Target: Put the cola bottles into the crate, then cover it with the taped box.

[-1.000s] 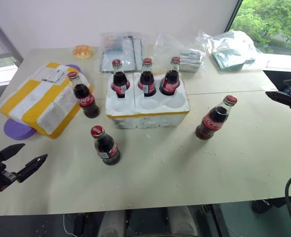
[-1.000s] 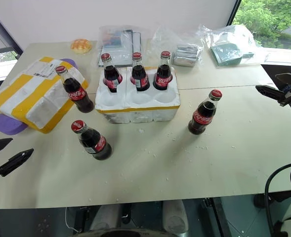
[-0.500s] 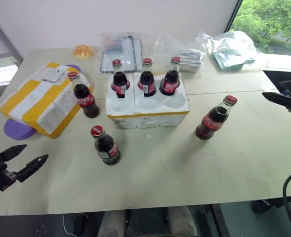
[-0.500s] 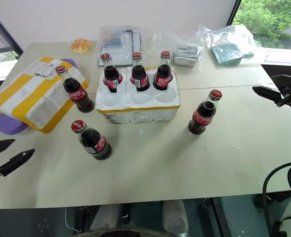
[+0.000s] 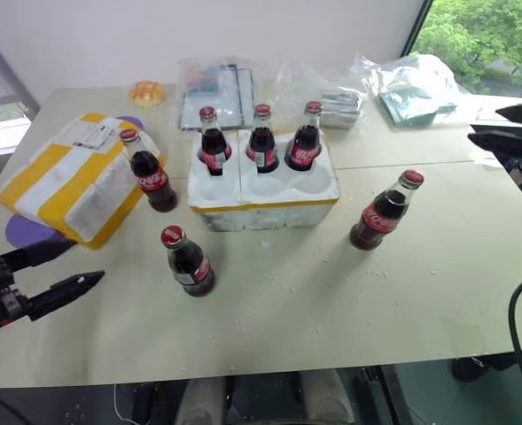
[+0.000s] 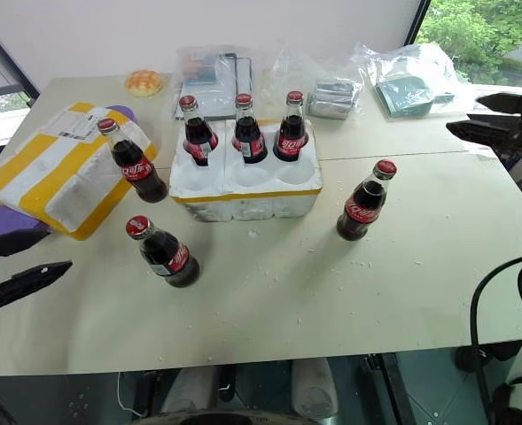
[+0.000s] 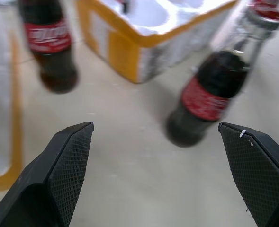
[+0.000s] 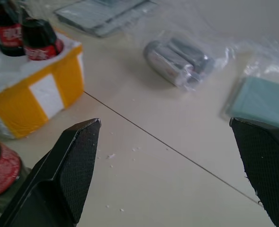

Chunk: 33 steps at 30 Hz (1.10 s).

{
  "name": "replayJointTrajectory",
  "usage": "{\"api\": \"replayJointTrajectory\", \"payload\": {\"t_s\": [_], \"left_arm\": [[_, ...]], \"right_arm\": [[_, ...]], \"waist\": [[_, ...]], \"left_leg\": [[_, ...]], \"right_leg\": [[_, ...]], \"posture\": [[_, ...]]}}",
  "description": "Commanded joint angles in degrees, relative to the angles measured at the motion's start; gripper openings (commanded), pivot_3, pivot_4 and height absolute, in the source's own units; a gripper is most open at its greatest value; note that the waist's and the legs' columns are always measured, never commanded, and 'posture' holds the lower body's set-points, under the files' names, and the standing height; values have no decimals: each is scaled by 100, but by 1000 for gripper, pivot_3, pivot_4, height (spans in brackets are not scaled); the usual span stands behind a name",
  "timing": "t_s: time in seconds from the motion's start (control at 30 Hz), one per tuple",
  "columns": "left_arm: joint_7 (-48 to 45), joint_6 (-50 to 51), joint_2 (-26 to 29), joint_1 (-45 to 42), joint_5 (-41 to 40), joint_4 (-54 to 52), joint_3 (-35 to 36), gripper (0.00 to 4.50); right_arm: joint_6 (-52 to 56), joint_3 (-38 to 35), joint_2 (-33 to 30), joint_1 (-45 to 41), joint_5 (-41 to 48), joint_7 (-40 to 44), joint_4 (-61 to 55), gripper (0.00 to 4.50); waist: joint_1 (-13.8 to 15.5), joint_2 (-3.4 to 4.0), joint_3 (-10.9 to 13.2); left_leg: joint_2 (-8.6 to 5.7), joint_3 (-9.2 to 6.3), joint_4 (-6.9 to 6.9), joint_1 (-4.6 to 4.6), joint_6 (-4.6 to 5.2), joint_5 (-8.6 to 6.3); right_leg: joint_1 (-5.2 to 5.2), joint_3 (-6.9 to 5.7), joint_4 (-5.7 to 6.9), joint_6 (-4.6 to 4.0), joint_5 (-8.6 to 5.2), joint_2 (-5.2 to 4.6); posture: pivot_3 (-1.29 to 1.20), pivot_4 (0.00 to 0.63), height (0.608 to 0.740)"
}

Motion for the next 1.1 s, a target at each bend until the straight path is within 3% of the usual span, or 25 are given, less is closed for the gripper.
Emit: {"api": "replayJointTrajectory", "payload": {"t_s": [0.03, 0.2, 0.4, 0.67, 1.1], "left_arm": [[-254, -11, 230, -148, -55, -254, -216, 4421], [-218, -72, 353, -746, 10, -289, -1014, 4421], [-161, -254, 348, -1502, 398, -97, -2209, 4421], [-126, -438, 187, -2373, 846, 169, -3461, 4421], [67, -876, -477, -3092, 1700, 688, -4722, 4421]], "right_arm": [[588, 485, -51, -387, 559, 543, -856, 4500], [1985, 1337, -298, -114, 2422, 564, -2877, 4500], [2887, 1555, -630, 264, 3888, 564, -4779, 4500], [3453, 1257, -505, 505, 4436, 564, -5803, 4500], [3796, 725, -297, 870, 4280, 562, -6090, 4500]], "waist": [[3, 1, 0], [21, 2, 1], [73, 5, 4], [128, 5, 3], [191, 3, 3]], "left_leg": [[0, 0, -1, 0, 0, 0], [1, -3, -1, 0, 0, 0], [1, -7, -3, -3, 1, 0], [1, -5, 6, -2, 1, 1], [1, -5, 8, -5, 2, 1]], "right_leg": [[0, 0, 0, 0, 0, 0], [-1, 1, 4, 0, 0, 1], [-5, -1, 8, 2, 0, 2], [-6, 0, 17, 3, 1, 4], [-6, 0, 18, 21, 11, 5]], "posture": [[0, 150, 737], [0, 150, 737], [0, 150, 737], [0, 150, 737], [0, 150, 737]]}}
